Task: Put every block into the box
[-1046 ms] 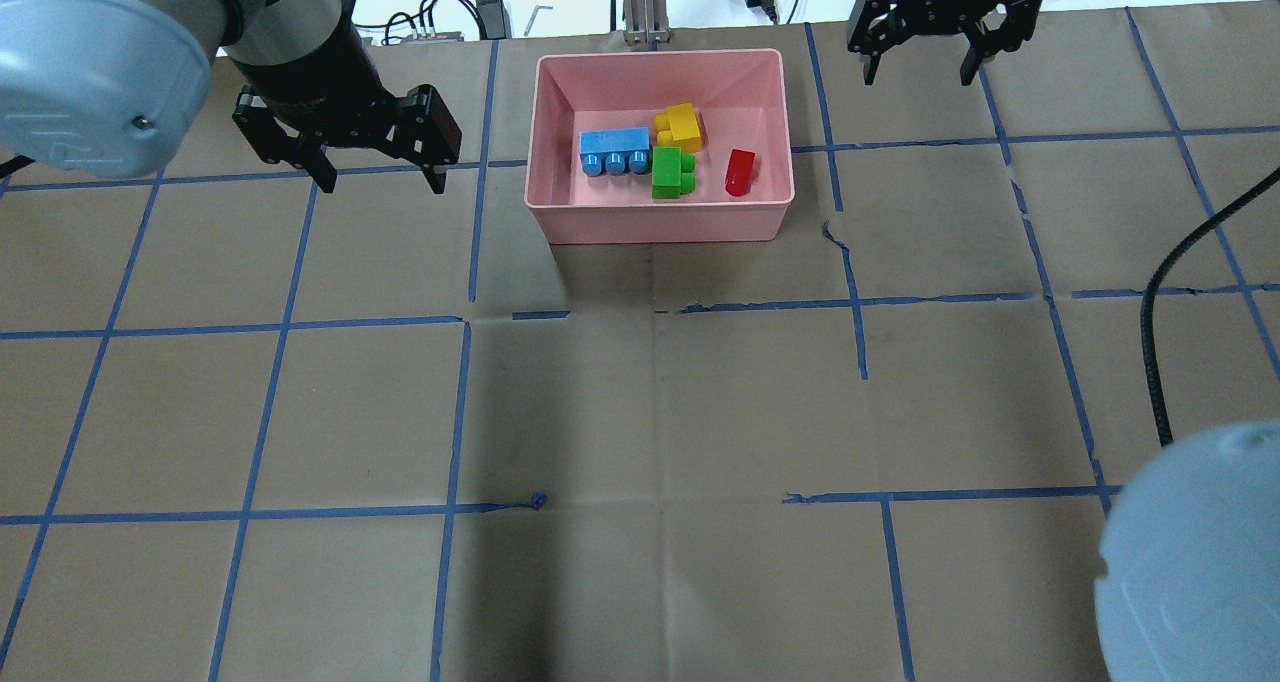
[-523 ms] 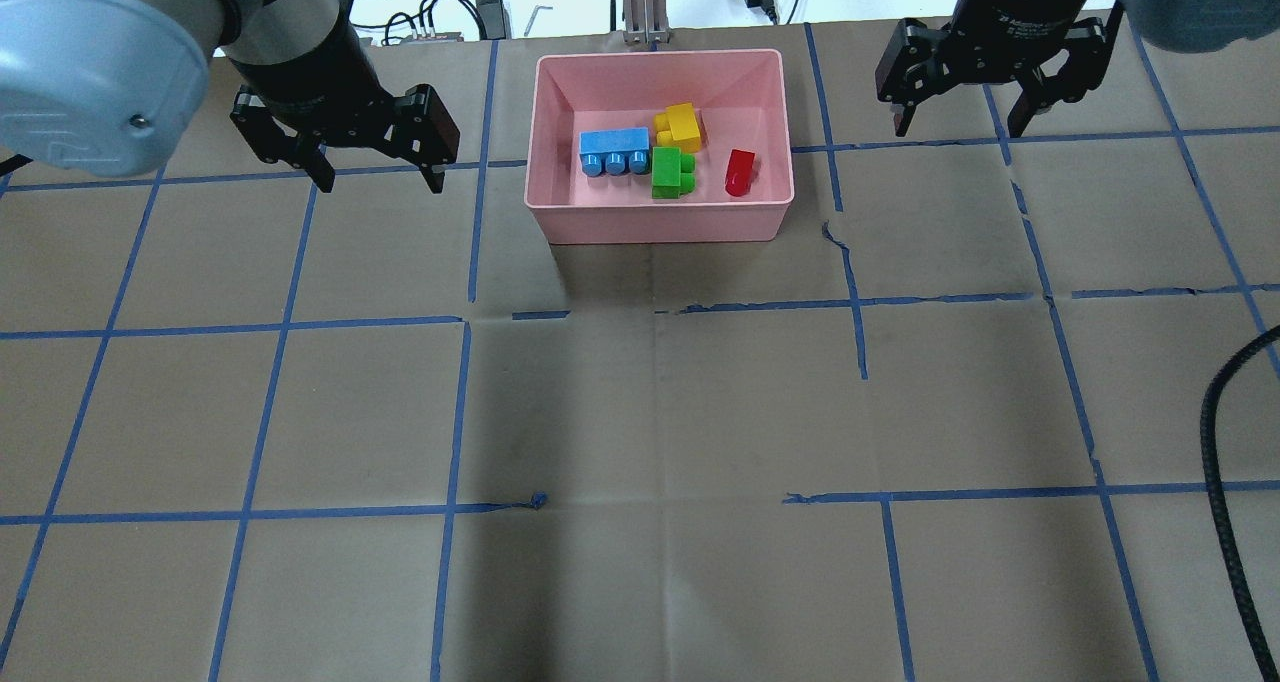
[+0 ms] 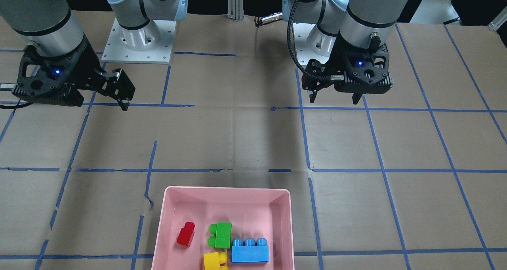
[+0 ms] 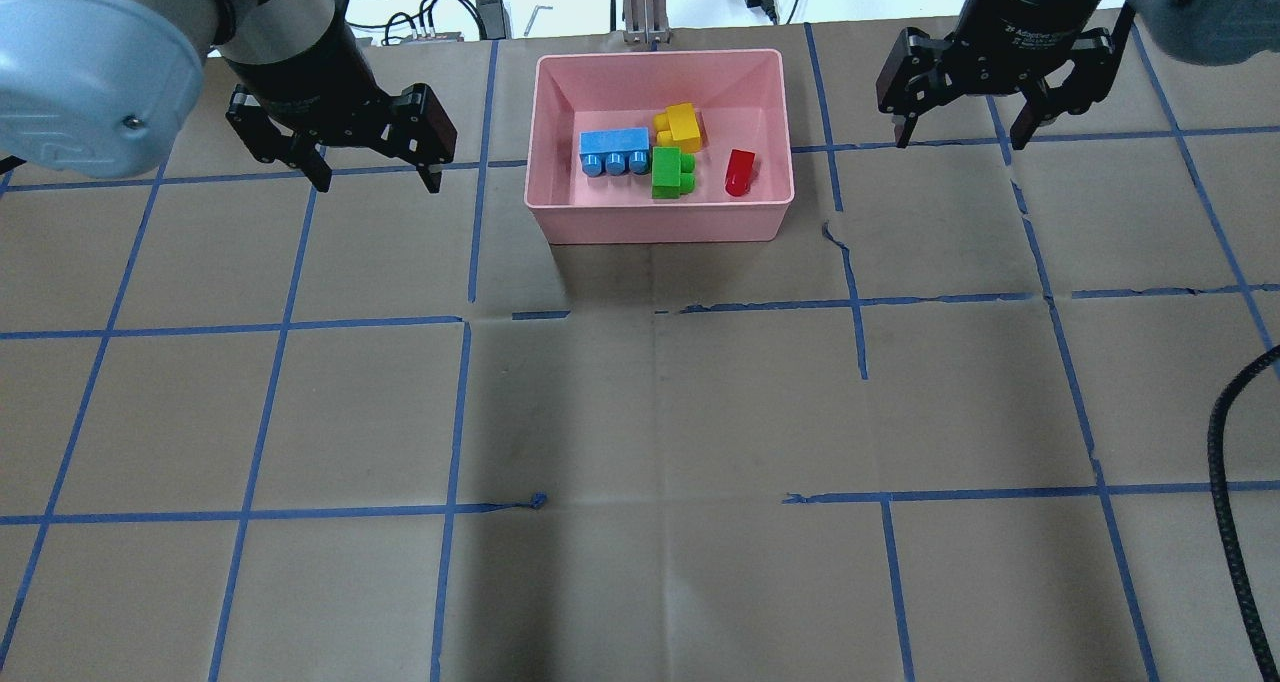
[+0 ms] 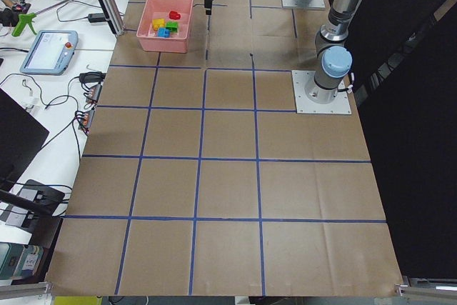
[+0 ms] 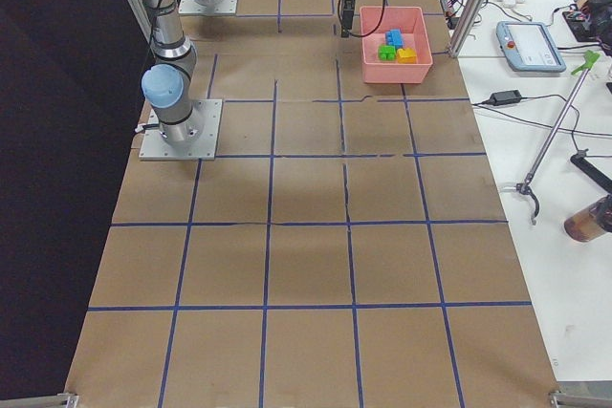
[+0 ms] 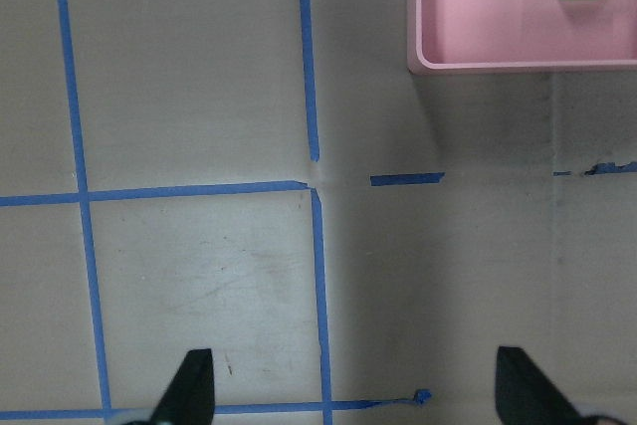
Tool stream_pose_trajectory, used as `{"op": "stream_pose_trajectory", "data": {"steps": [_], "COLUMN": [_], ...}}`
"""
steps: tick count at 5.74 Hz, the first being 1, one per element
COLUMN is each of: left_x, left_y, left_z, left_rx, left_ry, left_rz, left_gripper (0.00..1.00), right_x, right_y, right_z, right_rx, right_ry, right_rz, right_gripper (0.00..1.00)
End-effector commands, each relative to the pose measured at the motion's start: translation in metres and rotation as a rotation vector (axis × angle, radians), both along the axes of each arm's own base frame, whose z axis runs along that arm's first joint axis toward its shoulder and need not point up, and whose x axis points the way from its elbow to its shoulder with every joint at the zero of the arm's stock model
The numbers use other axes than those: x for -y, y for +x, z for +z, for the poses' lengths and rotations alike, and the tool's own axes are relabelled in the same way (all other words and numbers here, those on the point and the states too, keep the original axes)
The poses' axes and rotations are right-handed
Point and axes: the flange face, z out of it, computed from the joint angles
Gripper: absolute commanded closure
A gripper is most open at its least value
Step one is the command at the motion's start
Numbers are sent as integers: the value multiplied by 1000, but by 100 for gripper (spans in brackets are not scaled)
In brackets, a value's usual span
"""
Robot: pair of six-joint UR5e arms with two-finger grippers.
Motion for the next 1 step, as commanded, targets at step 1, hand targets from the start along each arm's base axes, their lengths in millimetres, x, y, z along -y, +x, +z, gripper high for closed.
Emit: {"op": "stream_pose_trajectory", "data": {"steps": [1], "left_x": [0], "left_y": [0], "left_z": [-1], "left_rx": [2], "left_ry": [2], "left_rz": [1], "left_gripper": [0], "right_x": [-1], "right_y": [-1], "right_z": [0], "right_rx": [-6], "right_ry": [1], "right_rz": [0], "right_gripper": [0]}}
